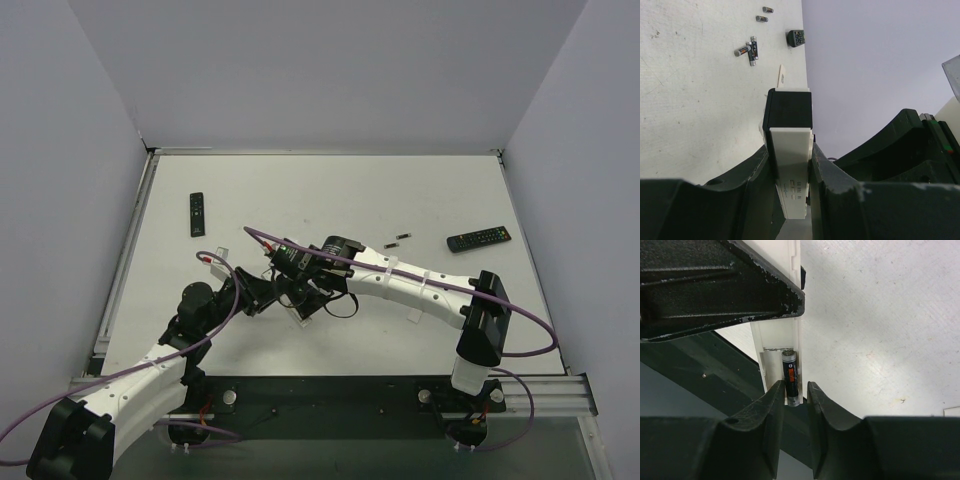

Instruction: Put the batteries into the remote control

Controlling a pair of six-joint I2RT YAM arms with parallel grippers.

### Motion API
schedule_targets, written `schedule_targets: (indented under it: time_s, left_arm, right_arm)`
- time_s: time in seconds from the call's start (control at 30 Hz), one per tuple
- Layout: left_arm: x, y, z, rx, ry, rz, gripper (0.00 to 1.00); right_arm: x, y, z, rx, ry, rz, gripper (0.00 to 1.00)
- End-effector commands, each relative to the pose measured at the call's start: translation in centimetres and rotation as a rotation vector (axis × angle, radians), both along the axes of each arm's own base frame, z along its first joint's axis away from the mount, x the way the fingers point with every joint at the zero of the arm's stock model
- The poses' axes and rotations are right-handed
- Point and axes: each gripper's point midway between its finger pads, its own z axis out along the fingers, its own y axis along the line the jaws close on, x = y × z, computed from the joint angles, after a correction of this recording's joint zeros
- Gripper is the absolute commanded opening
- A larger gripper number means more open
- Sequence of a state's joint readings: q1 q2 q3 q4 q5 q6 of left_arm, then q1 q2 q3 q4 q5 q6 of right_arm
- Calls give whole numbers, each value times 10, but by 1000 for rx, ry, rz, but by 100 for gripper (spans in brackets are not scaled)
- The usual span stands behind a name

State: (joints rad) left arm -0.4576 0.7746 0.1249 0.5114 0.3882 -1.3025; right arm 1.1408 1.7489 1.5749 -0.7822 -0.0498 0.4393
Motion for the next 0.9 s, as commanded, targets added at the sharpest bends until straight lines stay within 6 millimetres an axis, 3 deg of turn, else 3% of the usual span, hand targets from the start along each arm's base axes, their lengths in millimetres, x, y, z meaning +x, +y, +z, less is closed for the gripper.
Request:
schedule_targets:
  time_s: [0.0, 0.23, 0.43, 0.47, 0.53, 0.57, 0.63, 0.67, 0.73, 0.77, 0.87]
  left_arm:
    - [1, -3, 16, -30, -42, -5, 0]
    - [1, -4, 12, -19, -33, -15, 0]
    - [1, -6, 13, -12, -39, -33, 0]
    - [1, -7, 14, -11, -40, -36, 0]
    - [0, -8, 16, -8, -50, -48, 0]
    - [0, -8, 16, -5, -52, -51, 0]
    - [0, -10, 19, -1, -60, -64, 0]
    - [-1, -10, 20, 1, -63, -71, 0]
    - [-3, -12, 21, 2, -70, -93, 0]
    - [-2, -13, 25, 0, -79, -98, 0]
    - [-4, -16, 32, -12, -102, -128, 0]
  right_arm:
    - [0, -6, 10, -21, -24, 5, 23]
    - [-2, -3, 26, 21, -49, 20, 34]
    - [-3, -9, 47, 69, -99, 46, 52]
    - [3, -11, 58, 100, -146, 36, 59]
    - [3, -17, 57, 110, -175, 62, 64]
    - [5, -15, 71, 174, -214, 70, 67]
    - [1, -19, 66, 193, -231, 119, 69]
    - [2, -17, 81, 265, -271, 131, 69]
    - [1, -22, 78, 288, -303, 154, 70]
    - [3, -21, 93, 348, -351, 165, 70]
    - [-1, -23, 102, 420, -403, 235, 70]
